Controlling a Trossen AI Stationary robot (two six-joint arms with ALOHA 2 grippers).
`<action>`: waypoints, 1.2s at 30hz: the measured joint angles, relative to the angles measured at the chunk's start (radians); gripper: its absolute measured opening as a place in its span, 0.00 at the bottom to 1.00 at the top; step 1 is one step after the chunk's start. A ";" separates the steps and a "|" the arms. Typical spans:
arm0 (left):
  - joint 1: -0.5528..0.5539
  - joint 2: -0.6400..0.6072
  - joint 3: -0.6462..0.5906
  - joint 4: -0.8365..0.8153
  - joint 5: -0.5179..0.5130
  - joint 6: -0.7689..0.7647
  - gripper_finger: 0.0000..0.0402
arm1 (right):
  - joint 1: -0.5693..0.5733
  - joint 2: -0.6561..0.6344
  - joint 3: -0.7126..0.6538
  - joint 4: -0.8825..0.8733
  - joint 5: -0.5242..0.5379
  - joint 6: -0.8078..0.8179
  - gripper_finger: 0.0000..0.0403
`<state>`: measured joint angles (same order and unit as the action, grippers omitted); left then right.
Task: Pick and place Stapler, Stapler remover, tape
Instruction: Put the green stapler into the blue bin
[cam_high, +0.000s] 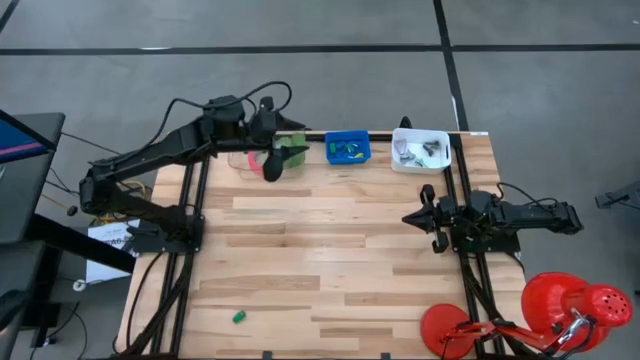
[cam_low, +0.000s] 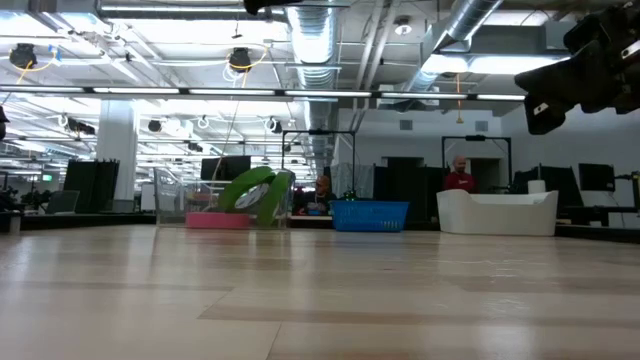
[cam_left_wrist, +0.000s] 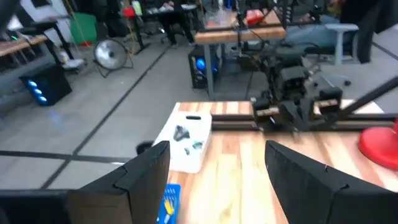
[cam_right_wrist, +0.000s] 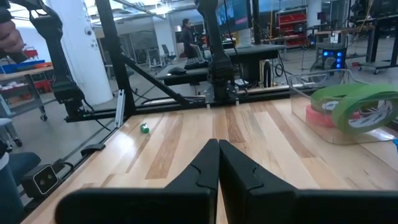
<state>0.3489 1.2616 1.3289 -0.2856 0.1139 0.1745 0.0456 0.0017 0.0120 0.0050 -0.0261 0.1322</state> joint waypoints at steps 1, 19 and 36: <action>-0.001 -0.002 0.000 -0.015 0.010 0.000 0.63 | 0.000 0.000 0.000 0.000 0.000 0.000 0.00; -0.067 -0.018 0.000 -0.542 0.257 0.094 0.63 | 0.000 0.000 0.000 0.002 0.000 0.000 0.00; -0.287 -0.027 -0.129 -0.678 0.246 -0.081 0.72 | 0.000 0.000 0.000 0.002 0.000 0.000 0.00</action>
<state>0.0624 1.2346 1.1995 -0.9640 0.3603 0.0931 0.0456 0.0017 0.0120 0.0074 -0.0261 0.1322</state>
